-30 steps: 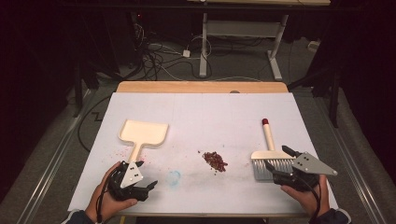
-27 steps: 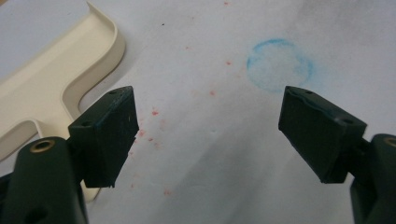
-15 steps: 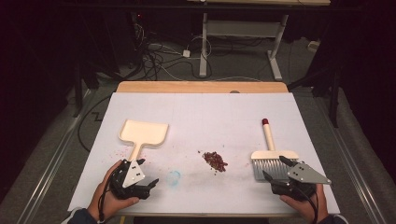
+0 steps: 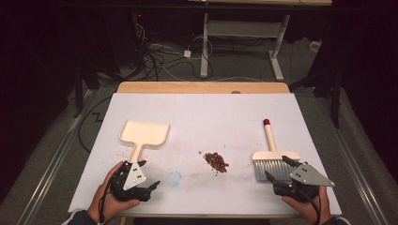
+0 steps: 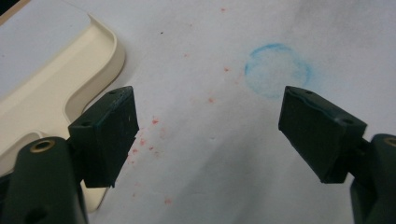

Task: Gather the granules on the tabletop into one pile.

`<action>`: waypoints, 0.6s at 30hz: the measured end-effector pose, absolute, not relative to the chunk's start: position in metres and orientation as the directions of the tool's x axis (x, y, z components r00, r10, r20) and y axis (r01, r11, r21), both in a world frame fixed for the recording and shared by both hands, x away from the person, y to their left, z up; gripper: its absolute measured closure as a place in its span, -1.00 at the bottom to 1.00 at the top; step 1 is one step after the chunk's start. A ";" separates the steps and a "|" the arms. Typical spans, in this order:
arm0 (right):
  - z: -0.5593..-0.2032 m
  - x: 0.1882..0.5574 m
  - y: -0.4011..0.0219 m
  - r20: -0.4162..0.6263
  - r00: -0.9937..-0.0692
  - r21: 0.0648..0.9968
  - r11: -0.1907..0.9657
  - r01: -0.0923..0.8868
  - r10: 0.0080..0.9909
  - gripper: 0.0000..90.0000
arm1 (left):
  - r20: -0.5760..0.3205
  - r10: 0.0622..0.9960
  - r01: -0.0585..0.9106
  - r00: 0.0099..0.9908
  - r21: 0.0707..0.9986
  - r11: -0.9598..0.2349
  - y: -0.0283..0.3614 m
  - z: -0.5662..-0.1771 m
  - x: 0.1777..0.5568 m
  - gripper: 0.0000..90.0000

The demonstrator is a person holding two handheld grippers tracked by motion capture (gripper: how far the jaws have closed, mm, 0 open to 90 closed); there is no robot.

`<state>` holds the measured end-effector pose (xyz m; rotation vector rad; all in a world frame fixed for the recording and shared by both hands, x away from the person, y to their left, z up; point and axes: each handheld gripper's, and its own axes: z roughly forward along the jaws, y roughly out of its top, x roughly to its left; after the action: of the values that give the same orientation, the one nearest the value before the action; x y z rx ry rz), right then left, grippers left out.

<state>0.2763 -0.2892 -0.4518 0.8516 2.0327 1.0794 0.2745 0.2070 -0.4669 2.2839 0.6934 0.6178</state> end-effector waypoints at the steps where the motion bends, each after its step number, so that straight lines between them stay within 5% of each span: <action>1: -0.452 0.277 -0.289 -0.254 -0.560 0.867 0.442 0.230 0.789 -0.47 | 0.238 0.620 0.307 0.748 0.703 -0.641 0.207 -0.467 0.275 -0.57; 18: -0.451 0.279 -0.287 -0.262 -0.558 0.867 0.446 0.223 0.788 -0.47 | 0.240 0.617 0.315 0.750 0.691 -0.651 0.207 -0.469 0.273 -0.57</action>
<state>0.2792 -0.2871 -0.4513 0.8440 2.0270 1.0788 0.2735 0.2072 -0.4688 2.3044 0.6960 0.6144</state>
